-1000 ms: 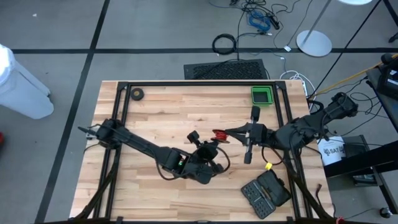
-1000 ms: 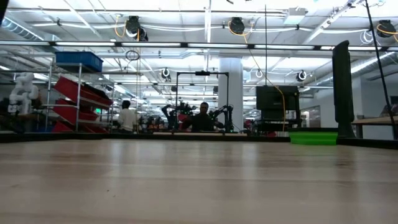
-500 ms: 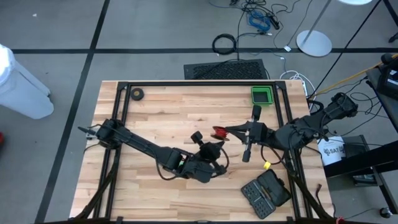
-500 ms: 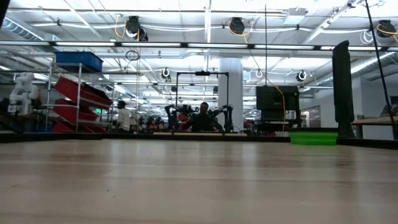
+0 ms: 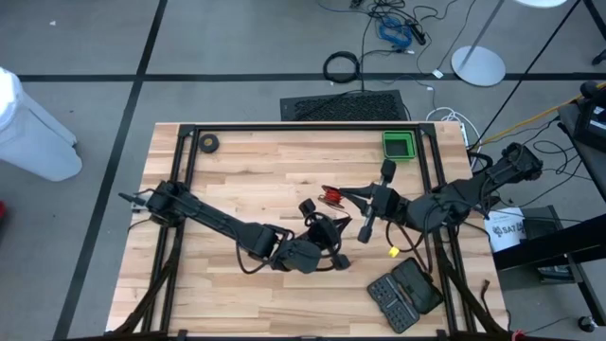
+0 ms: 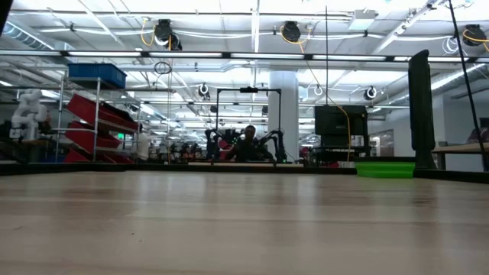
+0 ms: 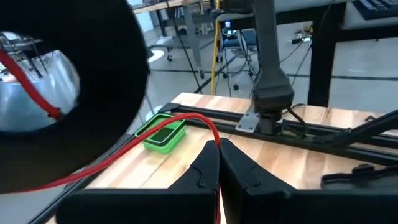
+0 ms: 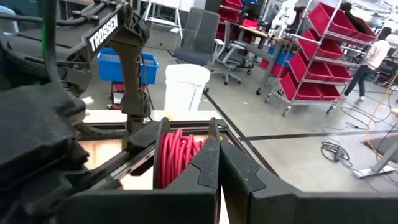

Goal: Coil cords
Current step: Coil the red wire into the spool

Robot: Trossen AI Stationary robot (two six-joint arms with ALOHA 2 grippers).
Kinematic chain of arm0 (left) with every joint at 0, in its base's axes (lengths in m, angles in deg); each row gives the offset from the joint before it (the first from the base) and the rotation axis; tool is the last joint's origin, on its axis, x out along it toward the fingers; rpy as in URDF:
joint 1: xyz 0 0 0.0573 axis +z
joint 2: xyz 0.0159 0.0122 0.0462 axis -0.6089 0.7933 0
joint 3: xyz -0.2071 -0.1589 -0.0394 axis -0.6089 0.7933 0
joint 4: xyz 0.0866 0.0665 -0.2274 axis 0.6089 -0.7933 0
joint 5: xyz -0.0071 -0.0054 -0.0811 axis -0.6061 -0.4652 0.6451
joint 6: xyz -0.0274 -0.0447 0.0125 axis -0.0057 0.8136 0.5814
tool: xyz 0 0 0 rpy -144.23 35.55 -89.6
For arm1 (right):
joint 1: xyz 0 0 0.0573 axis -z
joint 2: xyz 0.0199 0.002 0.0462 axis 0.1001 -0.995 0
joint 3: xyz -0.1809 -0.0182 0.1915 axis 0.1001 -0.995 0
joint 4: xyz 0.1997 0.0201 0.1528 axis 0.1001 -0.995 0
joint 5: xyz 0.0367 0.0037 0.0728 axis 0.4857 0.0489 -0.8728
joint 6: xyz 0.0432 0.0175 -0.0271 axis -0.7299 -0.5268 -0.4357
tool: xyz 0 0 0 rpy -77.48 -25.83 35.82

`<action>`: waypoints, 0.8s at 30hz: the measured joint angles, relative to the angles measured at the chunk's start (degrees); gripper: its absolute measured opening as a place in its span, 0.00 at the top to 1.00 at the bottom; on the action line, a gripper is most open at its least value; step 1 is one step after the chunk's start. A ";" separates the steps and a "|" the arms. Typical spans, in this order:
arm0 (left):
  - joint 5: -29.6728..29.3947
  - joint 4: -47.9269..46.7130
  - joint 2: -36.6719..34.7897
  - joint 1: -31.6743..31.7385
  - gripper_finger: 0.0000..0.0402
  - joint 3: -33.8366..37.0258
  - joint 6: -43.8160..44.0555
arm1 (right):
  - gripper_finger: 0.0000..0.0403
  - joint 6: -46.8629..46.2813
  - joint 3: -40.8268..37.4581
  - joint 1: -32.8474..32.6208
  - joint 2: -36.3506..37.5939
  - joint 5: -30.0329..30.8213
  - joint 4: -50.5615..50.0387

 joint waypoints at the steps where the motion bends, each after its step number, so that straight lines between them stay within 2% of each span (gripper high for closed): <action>1: 0.35 0.00 0.00 -0.02 1.00 0.00 0.00 | 1.00 0.17 0.00 0.00 -0.08 0.11 0.05; 8: 2.29 0.07 -0.13 -0.02 1.00 -1.53 -1.04 | 1.00 1.74 0.00 0.00 -0.15 1.22 -1.03; 24: 2.47 -0.43 -0.15 -0.65 1.00 -4.87 -4.65 | 1.00 1.44 0.00 0.00 -0.17 0.28 -4.31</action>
